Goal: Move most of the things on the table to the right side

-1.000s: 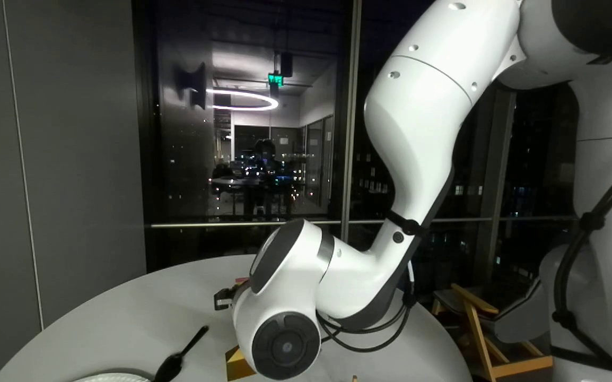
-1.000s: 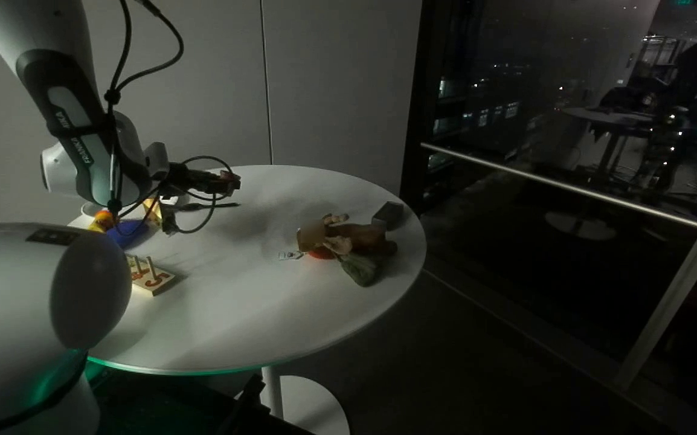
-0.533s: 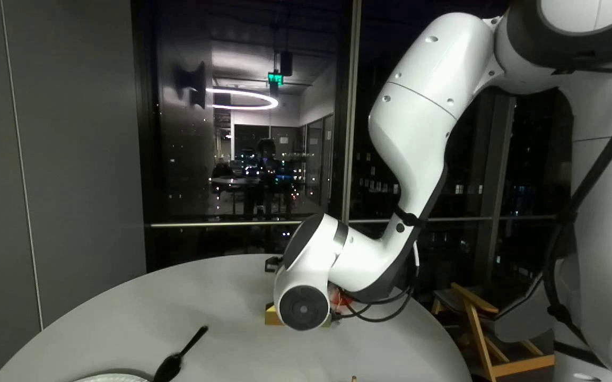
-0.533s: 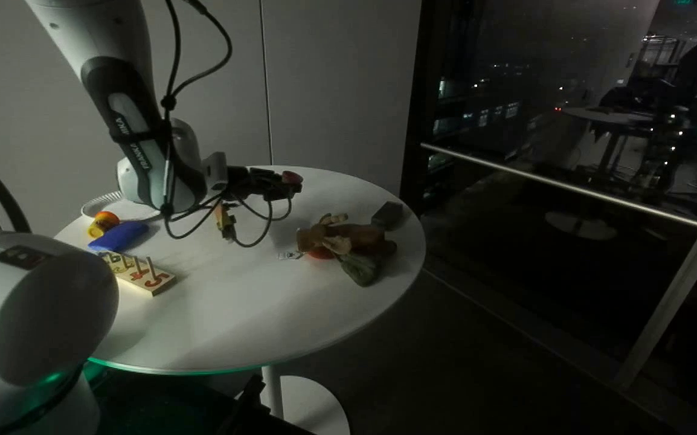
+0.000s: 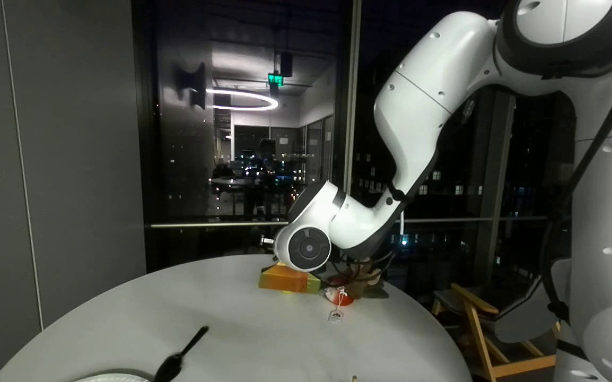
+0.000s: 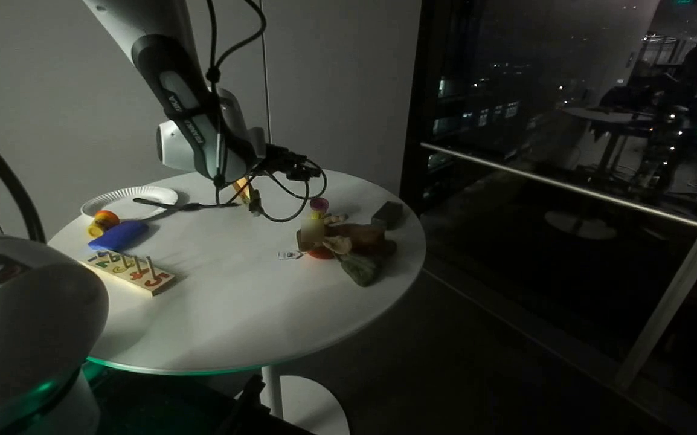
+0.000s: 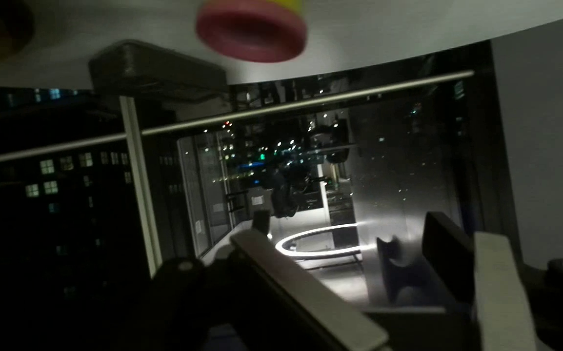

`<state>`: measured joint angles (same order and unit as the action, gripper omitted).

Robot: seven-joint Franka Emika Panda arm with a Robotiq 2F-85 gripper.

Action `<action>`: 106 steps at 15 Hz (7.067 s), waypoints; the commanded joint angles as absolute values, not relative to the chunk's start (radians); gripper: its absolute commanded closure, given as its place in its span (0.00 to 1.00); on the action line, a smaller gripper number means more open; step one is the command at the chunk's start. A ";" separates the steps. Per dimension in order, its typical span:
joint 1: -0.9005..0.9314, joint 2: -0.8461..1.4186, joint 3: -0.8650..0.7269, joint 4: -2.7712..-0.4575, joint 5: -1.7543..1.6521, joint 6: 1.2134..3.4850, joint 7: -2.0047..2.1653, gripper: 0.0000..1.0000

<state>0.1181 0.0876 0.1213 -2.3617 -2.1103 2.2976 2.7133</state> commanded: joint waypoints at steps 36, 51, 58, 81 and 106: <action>0.277 0.151 0.252 -2.468 -1.955 3.066 2.289 0.00; 0.440 0.044 0.388 -2.522 -1.806 3.071 1.843 0.00; 0.407 0.054 0.372 -2.547 -1.516 2.915 1.421 0.00; 0.480 -0.243 0.577 -2.551 -1.444 2.456 1.769 0.72; 0.436 -0.107 0.311 -2.414 -2.364 2.661 2.436 0.42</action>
<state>0.4430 -0.1058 0.3030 -2.4140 -2.3699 2.6607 2.4400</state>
